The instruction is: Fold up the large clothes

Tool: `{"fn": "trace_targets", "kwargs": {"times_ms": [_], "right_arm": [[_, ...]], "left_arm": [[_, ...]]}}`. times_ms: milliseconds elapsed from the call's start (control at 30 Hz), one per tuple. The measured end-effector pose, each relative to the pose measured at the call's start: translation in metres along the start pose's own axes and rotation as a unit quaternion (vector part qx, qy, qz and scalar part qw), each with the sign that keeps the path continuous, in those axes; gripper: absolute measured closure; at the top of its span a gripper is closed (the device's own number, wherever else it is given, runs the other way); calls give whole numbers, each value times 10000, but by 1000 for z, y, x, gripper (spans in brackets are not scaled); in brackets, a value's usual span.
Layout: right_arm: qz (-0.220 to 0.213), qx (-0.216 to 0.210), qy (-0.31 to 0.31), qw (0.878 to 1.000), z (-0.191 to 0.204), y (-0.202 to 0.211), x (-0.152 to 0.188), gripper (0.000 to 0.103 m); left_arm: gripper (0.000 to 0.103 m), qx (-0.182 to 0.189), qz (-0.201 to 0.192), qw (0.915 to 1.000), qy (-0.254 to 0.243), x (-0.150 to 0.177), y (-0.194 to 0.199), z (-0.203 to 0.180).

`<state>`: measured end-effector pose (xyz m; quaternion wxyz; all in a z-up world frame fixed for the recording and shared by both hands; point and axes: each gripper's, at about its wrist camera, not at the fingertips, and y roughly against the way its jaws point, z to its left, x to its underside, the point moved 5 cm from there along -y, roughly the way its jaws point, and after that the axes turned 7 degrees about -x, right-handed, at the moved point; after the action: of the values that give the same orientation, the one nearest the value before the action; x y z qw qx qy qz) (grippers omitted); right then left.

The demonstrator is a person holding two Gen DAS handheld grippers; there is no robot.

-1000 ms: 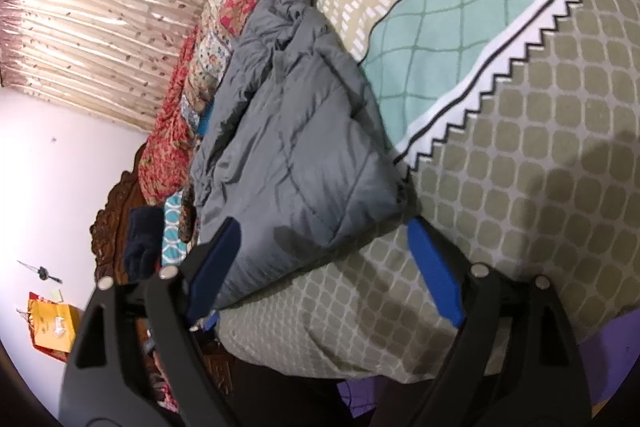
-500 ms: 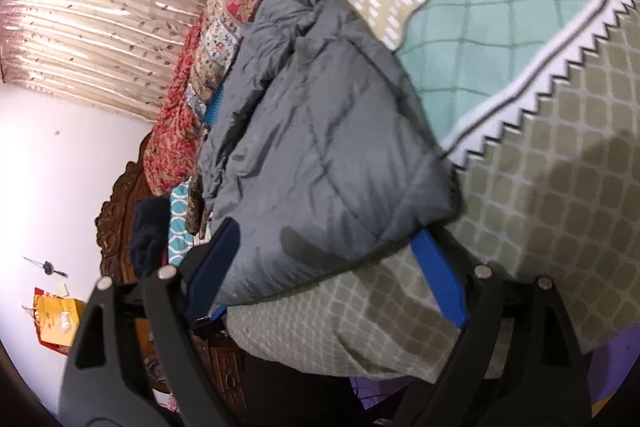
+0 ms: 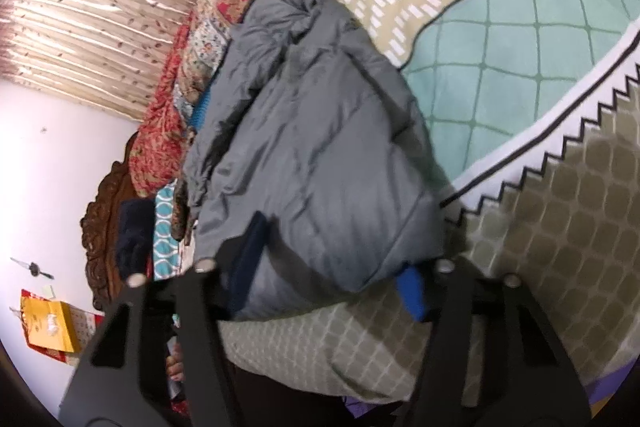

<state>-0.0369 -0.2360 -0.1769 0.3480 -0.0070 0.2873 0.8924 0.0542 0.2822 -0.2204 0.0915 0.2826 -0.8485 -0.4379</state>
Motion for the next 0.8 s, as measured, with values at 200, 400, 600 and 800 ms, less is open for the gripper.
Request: {"fn": "trace_targets", "kwargs": {"times_ms": [200, 400, 600, 800], "right_arm": [[12, 67, 442, 9990, 19, 6, -4, 90], [119, 139, 939, 9954, 42, 28, 12, 92], [588, 224, 962, 9934, 26, 61, 67, 92], [1011, 298, 587, 9927, 0, 92, 123, 92]], "left_arm": [[102, 66, -43, 9998, -175, -2, 9, -12], [99, 328, -214, 9990, -212, 6, 47, -12], [99, 328, -94, 9992, -187, 44, 82, 15], [99, 151, 208, 9996, 151, 95, 94, 59]]}}
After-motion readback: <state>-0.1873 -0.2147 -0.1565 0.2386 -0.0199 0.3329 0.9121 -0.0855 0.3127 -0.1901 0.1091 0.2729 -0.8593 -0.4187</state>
